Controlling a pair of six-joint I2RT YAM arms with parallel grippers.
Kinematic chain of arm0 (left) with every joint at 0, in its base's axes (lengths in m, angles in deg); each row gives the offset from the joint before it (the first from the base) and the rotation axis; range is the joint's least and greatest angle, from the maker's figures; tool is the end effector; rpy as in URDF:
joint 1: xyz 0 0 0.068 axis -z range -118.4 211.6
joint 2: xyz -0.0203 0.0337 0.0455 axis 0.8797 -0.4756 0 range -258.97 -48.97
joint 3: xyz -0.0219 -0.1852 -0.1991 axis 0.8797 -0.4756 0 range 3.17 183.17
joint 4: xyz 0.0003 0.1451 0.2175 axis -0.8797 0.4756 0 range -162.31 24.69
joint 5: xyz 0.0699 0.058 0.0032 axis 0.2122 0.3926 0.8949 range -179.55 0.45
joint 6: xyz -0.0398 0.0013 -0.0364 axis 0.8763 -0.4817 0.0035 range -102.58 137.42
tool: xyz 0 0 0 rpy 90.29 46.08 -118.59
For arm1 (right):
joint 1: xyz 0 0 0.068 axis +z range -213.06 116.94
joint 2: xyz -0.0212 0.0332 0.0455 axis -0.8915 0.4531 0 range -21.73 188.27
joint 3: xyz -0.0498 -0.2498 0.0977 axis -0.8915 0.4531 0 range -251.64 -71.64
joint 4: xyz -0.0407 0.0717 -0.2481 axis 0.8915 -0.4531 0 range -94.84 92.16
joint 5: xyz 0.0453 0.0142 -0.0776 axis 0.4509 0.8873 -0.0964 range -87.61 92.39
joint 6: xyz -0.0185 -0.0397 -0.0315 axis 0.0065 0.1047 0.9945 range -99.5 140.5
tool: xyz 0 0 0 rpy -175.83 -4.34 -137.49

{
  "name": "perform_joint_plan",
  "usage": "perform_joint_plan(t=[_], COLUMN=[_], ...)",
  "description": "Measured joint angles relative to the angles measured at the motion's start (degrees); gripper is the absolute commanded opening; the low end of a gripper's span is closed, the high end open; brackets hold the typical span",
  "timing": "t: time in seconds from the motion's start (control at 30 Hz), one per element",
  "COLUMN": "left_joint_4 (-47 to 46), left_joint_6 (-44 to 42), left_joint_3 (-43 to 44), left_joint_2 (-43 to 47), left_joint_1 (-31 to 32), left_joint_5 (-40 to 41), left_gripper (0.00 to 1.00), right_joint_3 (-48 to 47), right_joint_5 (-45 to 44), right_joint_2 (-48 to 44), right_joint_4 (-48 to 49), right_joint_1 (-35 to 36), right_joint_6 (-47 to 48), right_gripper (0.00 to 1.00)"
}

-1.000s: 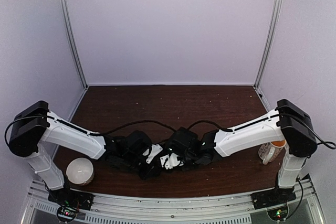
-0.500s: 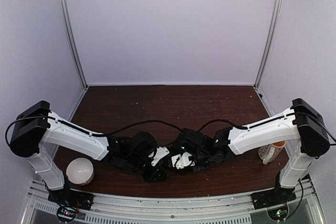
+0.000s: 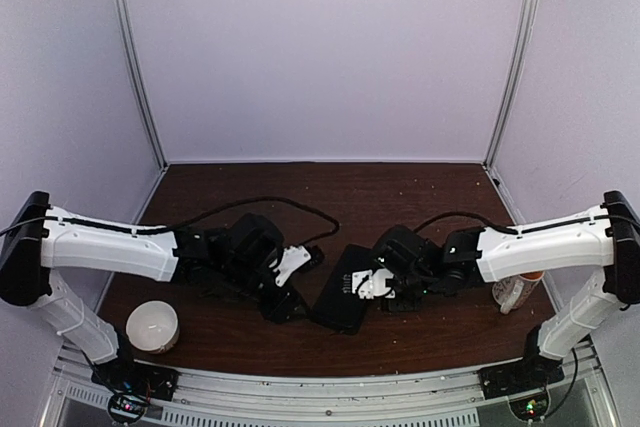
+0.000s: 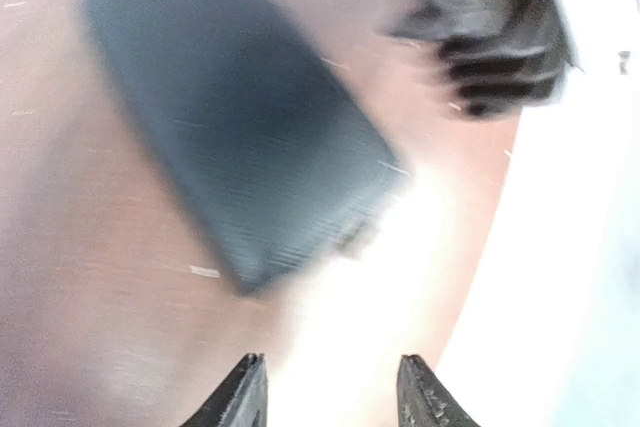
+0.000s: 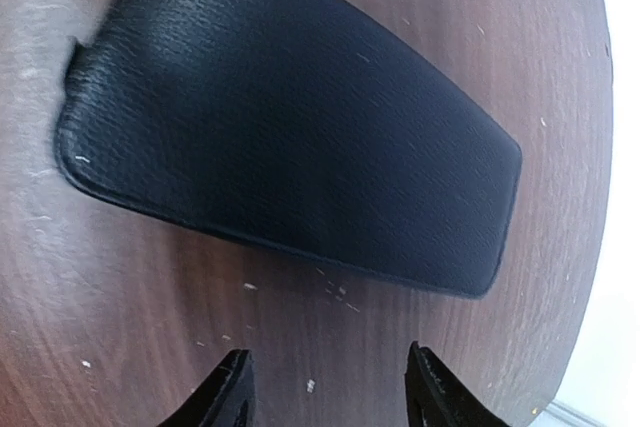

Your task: Sort the hair-cutting tools

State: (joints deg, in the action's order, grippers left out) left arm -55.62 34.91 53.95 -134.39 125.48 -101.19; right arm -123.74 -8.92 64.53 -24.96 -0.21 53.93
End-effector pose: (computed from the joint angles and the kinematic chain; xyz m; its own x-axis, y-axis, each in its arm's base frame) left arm 0.1267 -0.2750 0.2017 -0.6089 0.5729 -0.5487 0.7883 0.5141 -0.3381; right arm 0.1393 0.2561 0.1934 0.1230 -0.9439 -0.3064 -0.9128 0.0136 -0.4081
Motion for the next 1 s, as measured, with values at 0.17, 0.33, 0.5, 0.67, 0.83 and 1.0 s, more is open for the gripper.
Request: perform_joint_plan(t=[0.17,0.33,0.5,0.67,0.83,1.0], left_joint_4=[2.0,5.5,6.0,5.6,5.3,5.2], left_joint_6=[1.3,2.4,2.7,2.7,1.6,0.8], left_joint_3=[4.6,12.4,14.7,13.9,13.5,13.0], left_joint_2=[-4.9,-14.7,-20.1,-20.3,-20.3,-20.2], left_joint_1=[-7.9,-9.7,-9.7,-9.0,-4.3,1.6], left_joint_5=[3.0,5.7,5.5,3.8,3.9,3.9], left_gripper=[0.48,0.37,0.32,0.33,0.35,0.35], right_joint_3=[-1.1,-8.3,-13.4,-16.7,-20.1,-25.2], right_joint_5=[0.7,3.0,4.6,7.5,10.6,12.9], right_joint_2=[-0.1,5.9,14.3,21.7,23.7,27.3], right_joint_4=[-0.3,-1.9,-4.3,-6.8,-7.5,-8.4], right_joint_1=[-8.4,-17.0,-19.3,-19.2,-19.1,-17.1], right_joint_6=[-6.6,-12.4,-15.2,-15.9,-15.7,-15.1], right_gripper=[0.51,0.4,0.33,0.32,0.35,0.36])
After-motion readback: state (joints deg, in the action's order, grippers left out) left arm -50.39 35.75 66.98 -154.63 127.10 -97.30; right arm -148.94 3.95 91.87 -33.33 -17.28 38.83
